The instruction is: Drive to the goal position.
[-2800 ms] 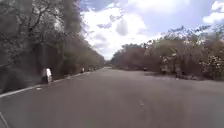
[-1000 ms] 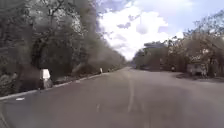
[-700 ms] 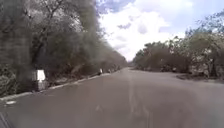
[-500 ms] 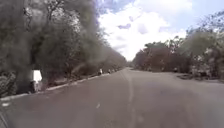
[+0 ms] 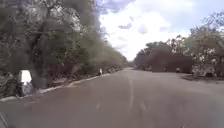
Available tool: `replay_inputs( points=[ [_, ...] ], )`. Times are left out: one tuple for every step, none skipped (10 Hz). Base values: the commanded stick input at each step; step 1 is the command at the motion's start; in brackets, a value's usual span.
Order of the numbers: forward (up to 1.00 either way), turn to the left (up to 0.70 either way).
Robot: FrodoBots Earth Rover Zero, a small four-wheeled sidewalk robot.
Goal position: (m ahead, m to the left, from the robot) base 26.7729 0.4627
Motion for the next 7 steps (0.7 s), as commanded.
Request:
replay_inputs(
  points=[
    [0.70,0.00],
    [0.70,0.00],
    [0.70,0.00],
    [0.70,0.00],
    [0.70,0.00],
    [0.70,0.00],
    [0.70,0.00]
  ],
)
